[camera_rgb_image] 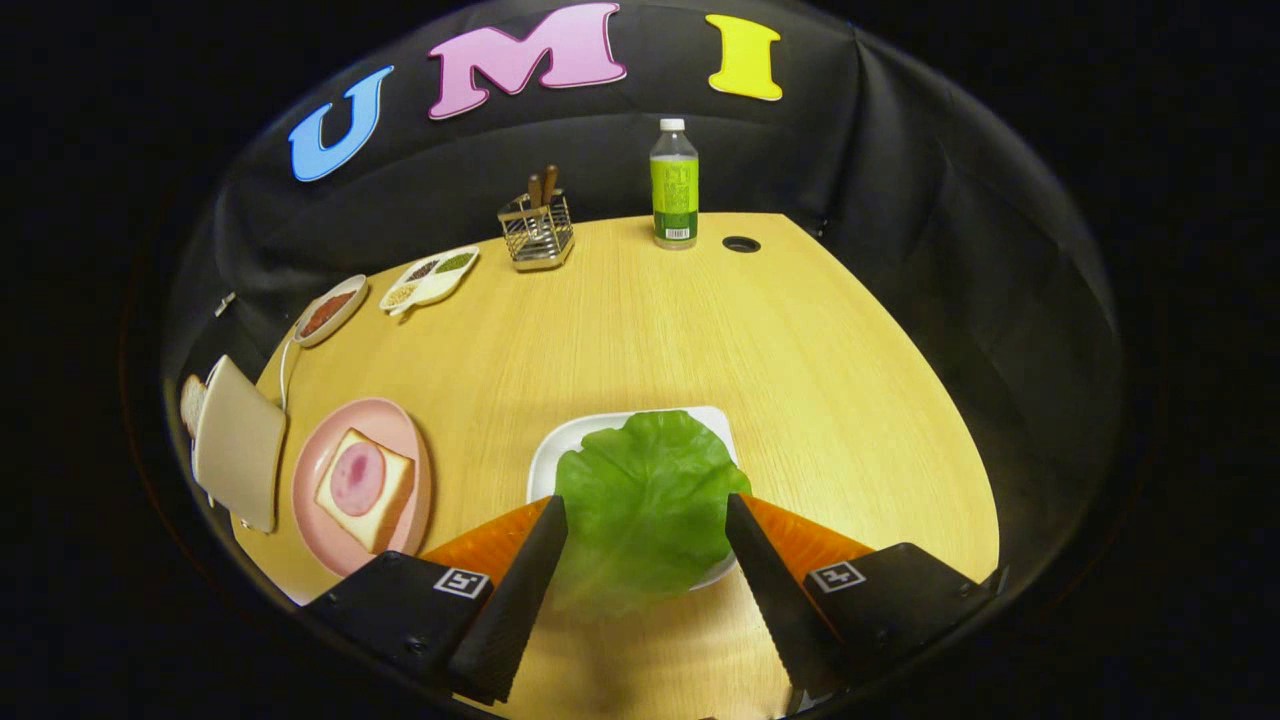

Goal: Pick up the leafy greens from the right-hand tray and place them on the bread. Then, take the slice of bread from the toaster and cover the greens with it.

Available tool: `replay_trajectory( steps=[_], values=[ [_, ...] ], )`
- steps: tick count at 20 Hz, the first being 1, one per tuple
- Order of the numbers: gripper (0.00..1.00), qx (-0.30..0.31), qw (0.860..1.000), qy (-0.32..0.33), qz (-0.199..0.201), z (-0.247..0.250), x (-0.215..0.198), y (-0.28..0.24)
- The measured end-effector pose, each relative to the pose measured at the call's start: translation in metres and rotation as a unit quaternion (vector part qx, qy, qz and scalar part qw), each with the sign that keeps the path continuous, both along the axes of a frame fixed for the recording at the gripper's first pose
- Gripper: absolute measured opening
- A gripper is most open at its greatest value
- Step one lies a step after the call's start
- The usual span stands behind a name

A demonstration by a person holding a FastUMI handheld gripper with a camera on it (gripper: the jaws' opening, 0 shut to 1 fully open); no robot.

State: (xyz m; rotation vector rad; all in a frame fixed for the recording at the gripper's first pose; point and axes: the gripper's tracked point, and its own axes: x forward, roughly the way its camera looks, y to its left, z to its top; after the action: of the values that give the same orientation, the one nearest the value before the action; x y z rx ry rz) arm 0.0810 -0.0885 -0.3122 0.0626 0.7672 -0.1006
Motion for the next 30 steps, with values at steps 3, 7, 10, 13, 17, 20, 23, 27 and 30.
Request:
replay_trajectory(
  steps=[3, 7, 10, 13, 17, 20, 23, 27, 30],
  values=[
    [1.0, 0.009, 1.0, 0.022, -0.006, -0.024, 0.009, 0.004],
    [0.95, -0.002, 1.0, 0.029, -0.003, -0.034, 0.017, 0.0],
    [0.93, -0.017, 0.999, 0.033, 0.024, -0.037, 0.018, 0.004],
    [0.84, -0.013, 0.999, 0.039, 0.021, -0.037, 0.019, 0.003],
    [0.51, -0.009, 0.999, 0.047, 0.026, -0.038, 0.019, 0.003],
    [0.21, -0.01, 0.999, 0.044, 0.026, -0.036, 0.021, 0.001],
    [0.11, 0.023, 0.997, 0.053, 0.047, -0.037, 0.019, 0.014],
    [0.05, 0.049, 0.996, 0.061, 0.03, -0.029, 0.02, 0.017],
    [0.05, 0.03, 0.999, 0.035, 0.019, 0.0, 0.021, 0.016]
  ],
)
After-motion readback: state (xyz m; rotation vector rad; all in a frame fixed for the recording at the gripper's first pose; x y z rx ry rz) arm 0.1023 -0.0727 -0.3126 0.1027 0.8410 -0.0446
